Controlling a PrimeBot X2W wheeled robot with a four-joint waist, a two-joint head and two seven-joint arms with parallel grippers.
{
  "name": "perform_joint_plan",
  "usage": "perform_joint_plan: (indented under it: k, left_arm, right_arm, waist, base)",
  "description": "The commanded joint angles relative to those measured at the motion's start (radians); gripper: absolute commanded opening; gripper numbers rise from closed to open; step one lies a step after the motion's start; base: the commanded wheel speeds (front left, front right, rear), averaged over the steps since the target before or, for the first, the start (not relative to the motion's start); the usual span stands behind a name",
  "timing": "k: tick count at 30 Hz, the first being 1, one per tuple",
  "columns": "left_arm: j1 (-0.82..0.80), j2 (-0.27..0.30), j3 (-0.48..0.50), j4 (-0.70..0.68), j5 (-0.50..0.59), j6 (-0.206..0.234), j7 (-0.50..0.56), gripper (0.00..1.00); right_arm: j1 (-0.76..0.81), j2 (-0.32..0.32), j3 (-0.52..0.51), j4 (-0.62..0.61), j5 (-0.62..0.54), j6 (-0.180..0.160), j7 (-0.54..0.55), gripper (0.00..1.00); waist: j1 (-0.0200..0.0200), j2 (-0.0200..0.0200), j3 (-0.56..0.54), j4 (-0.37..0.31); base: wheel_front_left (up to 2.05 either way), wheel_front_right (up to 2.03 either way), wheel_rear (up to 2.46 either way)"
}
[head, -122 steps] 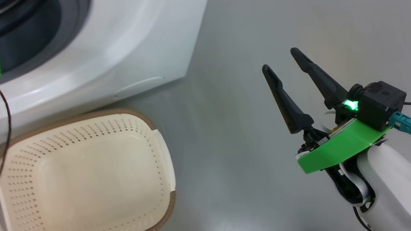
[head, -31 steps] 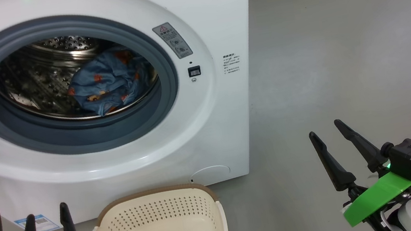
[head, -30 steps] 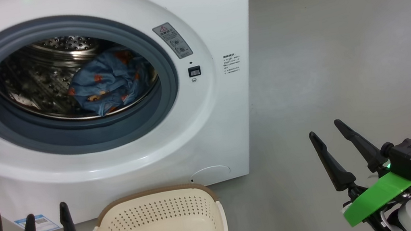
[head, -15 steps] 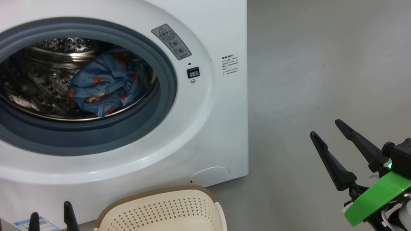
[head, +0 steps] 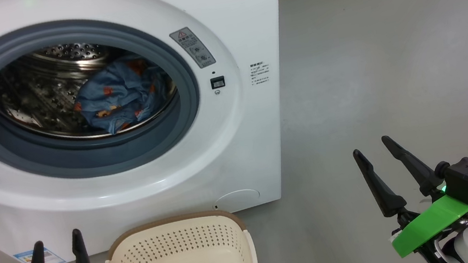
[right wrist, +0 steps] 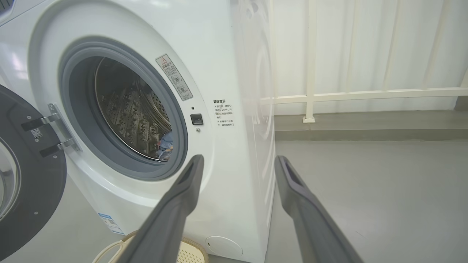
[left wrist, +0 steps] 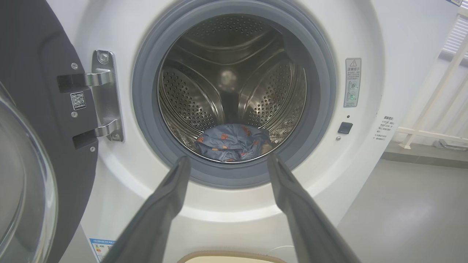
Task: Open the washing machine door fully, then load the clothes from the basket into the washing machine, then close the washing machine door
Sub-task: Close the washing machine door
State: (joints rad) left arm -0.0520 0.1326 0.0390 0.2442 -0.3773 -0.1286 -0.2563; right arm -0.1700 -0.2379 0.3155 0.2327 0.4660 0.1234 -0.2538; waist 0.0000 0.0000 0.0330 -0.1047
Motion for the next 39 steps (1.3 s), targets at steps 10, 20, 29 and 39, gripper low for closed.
perform_joint_plan:
  k: [10,20,29,39]
  left_arm:
    - [-0.006,0.023,0.03,-0.034,-0.002,-0.002,-0.006,1.0]
    - [-0.004,0.026,0.03,-0.039,-0.009,-0.002,-0.006,1.0]
    - [0.001,0.025,0.036,-0.045,-0.007,-0.002,-0.006,1.0]
    - [0.002,0.025,0.038,-0.052,0.0,-0.002,-0.006,1.0]
  right_arm:
    - [-0.002,-0.015,0.008,-0.027,0.001,0.007,-0.008,1.0]
    - [-0.005,-0.013,0.011,-0.026,0.002,0.007,-0.008,1.0]
    - [-0.004,-0.018,0.012,-0.025,0.003,0.007,-0.008,1.0]
    - [-0.001,-0.018,0.013,-0.026,0.003,0.007,-0.008,1.0]
  waist:
    - [0.0,0.0,-0.001,-0.001]
    - [0.0,0.0,0.003,-0.002]
    - [0.0,0.0,0.005,-0.004]
    - [0.0,0.0,0.008,-0.004]
  base:
    - [0.0,0.0,0.0]
    - [-0.01,0.01,0.0]
    - [-0.82,0.82,0.0]
    - [-1.82,1.82,0.0]
